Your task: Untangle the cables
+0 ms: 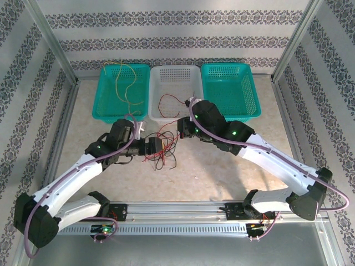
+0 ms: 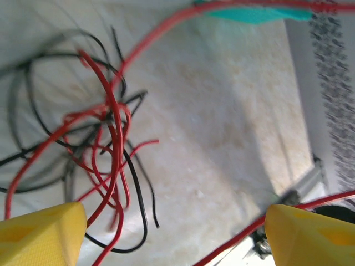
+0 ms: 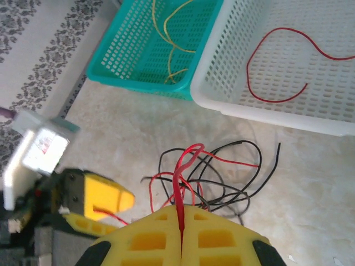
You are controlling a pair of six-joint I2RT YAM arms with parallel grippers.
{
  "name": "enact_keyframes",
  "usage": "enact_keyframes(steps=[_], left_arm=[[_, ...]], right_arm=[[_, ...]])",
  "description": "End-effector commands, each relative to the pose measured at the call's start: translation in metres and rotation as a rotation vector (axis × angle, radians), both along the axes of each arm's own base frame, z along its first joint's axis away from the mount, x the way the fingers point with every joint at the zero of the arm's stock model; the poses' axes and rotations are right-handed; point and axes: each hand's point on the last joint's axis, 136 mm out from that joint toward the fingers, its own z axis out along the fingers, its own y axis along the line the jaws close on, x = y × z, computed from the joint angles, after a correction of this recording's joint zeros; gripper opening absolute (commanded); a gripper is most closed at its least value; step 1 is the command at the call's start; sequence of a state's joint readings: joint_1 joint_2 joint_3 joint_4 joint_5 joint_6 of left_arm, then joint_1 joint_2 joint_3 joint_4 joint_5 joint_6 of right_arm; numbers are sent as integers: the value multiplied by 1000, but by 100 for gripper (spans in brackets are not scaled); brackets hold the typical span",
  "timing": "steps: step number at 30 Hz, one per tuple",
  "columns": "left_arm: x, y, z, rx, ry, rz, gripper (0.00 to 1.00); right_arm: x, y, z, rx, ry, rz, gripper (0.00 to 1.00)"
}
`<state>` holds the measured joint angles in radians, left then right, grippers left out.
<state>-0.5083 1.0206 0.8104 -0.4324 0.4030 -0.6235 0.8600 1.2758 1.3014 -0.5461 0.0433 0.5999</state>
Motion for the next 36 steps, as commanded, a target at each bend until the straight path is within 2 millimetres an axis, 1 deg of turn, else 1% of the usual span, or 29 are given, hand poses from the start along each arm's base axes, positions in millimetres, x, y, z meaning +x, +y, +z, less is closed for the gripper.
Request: enact_keyframes(steps=[1,3,6,7,9,12,14,16,19,20,22,24,26,28,30,33,36], left_arm=[[5,41,2,247,-73,59,87],[11,38,16,242,-129,39,92],[20,22,35,181,-202,-8,100],[24,17,39,164,-227,-25,100],[31,12,42,158,-258,-33,100],[42,11,37,172,-267,-12,100],[46,6,31,153,-256,-16,100],[49,-4,27,102,-233,-26,99],[51,-17,24,22,-211,-37,98],[52,-19,23,8,-208,-34,98],[54,-18,19,-2,-205,-16,98],[56,-15,10,13,-198,6,97],[57,-9,-9,58,-165,30,94],[57,-1,-29,109,-118,59,89],[53,3,-41,113,-93,75,87],[47,8,-52,101,-76,97,84],[40,12,-59,94,-61,104,84]], right_arm=[[-11,8,45,68,-83,96,0],[-16,9,55,74,-101,119,0],[-21,8,69,93,-130,142,0],[-22,7,75,104,-141,143,0],[-26,7,86,123,-162,162,0],[-34,8,108,158,-199,195,0],[-39,9,122,182,-226,222,0],[-43,8,137,207,-254,240,0],[-48,9,152,236,-282,264,0],[-50,9,156,245,-288,271,0],[-53,12,163,266,-295,293,0],[-57,11,171,290,-307,306,0],[-61,6,183,316,-340,304,0],[-62,-5,197,325,-385,279,0],[-60,-18,206,302,-424,233,0],[-53,-42,213,248,-467,154,0],[-44,-68,218,215,-494,65,0]])
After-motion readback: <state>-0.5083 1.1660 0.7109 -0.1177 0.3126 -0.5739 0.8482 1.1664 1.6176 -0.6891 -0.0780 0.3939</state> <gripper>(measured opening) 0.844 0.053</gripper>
